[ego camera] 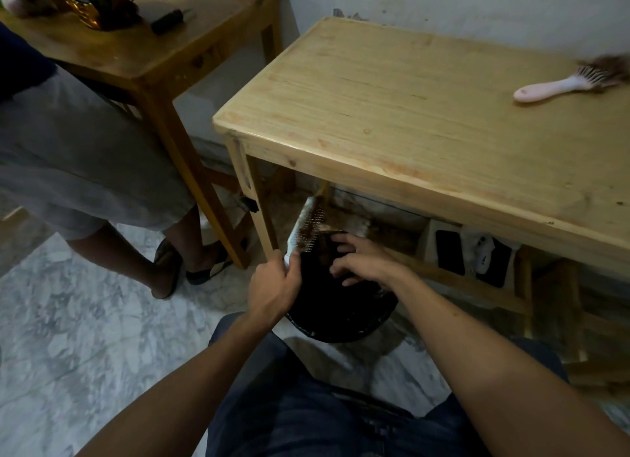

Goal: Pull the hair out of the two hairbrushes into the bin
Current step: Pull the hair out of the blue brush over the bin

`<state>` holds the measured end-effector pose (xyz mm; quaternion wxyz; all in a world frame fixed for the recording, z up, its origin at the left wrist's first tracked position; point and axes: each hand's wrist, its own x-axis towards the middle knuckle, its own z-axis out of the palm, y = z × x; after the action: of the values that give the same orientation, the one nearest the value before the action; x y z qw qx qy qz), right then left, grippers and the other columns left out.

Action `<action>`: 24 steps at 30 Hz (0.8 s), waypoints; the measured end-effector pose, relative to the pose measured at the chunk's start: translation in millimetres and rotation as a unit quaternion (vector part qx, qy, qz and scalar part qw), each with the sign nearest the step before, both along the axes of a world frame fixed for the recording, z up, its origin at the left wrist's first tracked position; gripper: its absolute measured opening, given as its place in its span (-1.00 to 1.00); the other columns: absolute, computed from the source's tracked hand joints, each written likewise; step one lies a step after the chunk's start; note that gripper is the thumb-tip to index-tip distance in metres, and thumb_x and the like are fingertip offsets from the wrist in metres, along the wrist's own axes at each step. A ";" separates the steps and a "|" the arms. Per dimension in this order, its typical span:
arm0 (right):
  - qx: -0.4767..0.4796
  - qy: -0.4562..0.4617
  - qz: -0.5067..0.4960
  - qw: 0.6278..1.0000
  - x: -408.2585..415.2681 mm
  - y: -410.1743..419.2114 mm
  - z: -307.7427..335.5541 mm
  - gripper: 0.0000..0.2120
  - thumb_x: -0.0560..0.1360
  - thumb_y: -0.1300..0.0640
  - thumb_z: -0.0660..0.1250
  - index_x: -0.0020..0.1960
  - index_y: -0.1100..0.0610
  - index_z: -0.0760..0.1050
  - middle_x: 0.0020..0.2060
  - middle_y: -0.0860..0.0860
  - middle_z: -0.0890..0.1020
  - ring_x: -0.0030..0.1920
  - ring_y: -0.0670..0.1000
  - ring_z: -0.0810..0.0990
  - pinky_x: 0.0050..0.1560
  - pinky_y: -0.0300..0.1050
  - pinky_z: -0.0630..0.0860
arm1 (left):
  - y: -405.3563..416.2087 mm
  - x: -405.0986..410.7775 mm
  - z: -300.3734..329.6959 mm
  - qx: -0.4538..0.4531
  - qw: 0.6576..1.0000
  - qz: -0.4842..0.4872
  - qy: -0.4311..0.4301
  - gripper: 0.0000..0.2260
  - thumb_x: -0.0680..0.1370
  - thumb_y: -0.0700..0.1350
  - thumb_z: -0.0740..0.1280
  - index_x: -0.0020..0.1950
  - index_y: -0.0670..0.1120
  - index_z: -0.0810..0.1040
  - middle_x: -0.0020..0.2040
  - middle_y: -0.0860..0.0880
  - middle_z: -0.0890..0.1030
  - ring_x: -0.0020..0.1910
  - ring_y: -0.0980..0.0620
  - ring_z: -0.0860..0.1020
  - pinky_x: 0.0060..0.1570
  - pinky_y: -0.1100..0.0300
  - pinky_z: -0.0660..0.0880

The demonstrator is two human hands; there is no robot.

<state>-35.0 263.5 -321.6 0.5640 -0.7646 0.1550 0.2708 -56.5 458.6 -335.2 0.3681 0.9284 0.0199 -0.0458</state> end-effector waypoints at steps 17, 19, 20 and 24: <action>-0.106 -0.065 -0.053 0.991 -11.3 -19.7 -19.8 -0.85 0.57 0.09 0.41 0.06 0.12 0.71 -0.14 0.06 0.73 -0.17 -0.02 0.69 -0.20 -0.17 0.64 | 3.3 9.3 4.2 -0.027 0.995 0.092 -0.007 -0.67 0.70 0.08 0.11 -0.15 -0.09 0.41 -0.31 0.03 0.47 -0.36 0.09 0.44 -0.40 0.16 0.25; -0.123 -0.055 -0.060 0.989 -10.5 -19.5 -22.6 -0.83 0.56 0.09 0.42 0.07 0.13 0.72 -0.19 0.05 0.71 -0.19 -0.01 0.68 -0.14 -0.10 0.66 | 3.3 6.8 3.2 -0.018 0.996 0.084 -0.012 -0.66 0.69 0.09 0.11 -0.12 -0.10 0.44 -0.31 0.02 0.49 -0.36 0.09 0.45 -0.41 0.17 0.25; -0.125 -0.051 -0.056 0.989 -10.3 -18.2 -21.0 -0.82 0.56 0.09 0.42 0.10 0.12 0.71 -0.16 0.04 0.71 -0.15 -0.01 0.67 -0.08 -0.06 0.68 | 3.5 5.0 1.8 -0.014 0.997 0.076 -0.016 -0.65 0.69 0.10 0.11 -0.10 -0.11 0.45 -0.31 0.02 0.50 -0.36 0.09 0.47 -0.41 0.17 0.26; -0.089 -0.015 -0.001 0.996 -1.7 -16.0 -6.3 -0.41 0.47 0.12 0.45 0.47 -0.05 0.41 0.28 -0.08 0.49 0.30 0.05 0.51 0.21 -0.03 0.53 | 5.2 -2.2 -2.6 0.023 0.999 0.018 -0.034 -0.65 0.68 0.14 0.11 -0.07 -0.09 0.48 -0.31 0.01 0.56 -0.37 0.06 0.52 -0.42 0.15 0.33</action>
<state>-36.8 247.4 -327.9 0.4965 -0.8154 0.1708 0.2438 -58.7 463.9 -337.8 0.3482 0.9370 0.0251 -0.0073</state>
